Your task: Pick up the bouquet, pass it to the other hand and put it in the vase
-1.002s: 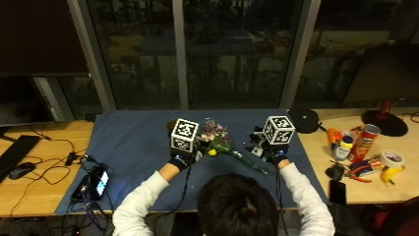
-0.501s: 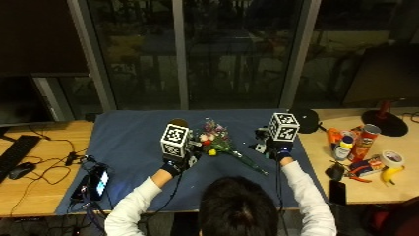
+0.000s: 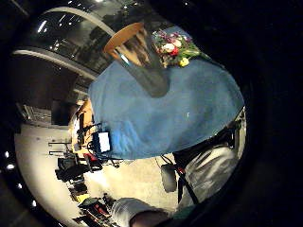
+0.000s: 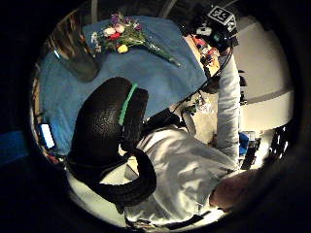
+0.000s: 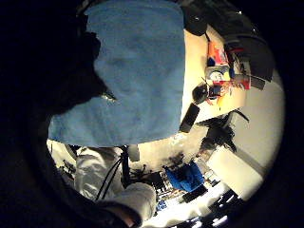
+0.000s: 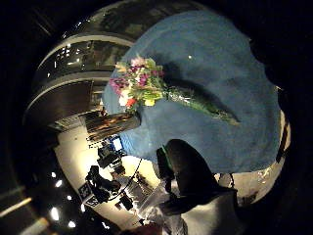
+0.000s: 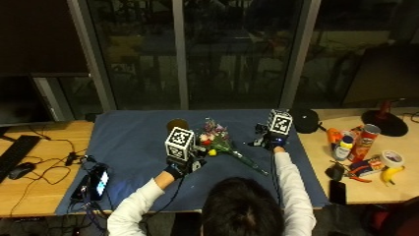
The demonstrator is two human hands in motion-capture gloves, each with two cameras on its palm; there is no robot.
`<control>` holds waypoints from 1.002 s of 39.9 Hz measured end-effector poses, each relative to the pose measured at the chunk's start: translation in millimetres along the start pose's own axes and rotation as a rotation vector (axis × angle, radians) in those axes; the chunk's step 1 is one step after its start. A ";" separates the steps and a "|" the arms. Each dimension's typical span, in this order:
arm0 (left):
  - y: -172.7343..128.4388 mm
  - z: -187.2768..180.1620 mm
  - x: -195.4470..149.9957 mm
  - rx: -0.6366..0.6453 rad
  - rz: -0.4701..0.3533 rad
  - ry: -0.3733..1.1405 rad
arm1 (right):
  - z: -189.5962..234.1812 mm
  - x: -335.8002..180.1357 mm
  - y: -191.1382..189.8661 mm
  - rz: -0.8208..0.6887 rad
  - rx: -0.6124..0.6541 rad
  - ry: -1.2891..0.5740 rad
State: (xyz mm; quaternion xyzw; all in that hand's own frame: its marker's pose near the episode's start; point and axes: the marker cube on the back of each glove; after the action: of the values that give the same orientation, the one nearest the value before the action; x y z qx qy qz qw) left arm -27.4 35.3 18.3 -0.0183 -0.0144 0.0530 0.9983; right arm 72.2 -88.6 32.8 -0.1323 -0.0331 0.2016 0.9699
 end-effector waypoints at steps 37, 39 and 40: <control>-12.6 9.2 -10.0 -0.038 -0.063 0.054 | 150.1 -24.5 14.8 0.099 -0.251 0.198; -12.2 8.2 -11.0 -0.037 -0.069 0.051 | 148.2 -25.6 12.1 0.100 -0.203 0.190; -11.8 7.9 -11.6 -0.037 -0.072 0.049 | 146.9 -25.6 10.1 0.101 -0.172 0.178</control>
State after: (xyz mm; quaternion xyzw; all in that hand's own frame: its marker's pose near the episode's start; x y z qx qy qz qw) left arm -38.0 22.6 26.4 -0.0375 0.0084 0.0162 0.9991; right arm 27.6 -54.1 171.2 -0.2340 0.0426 0.2343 0.9426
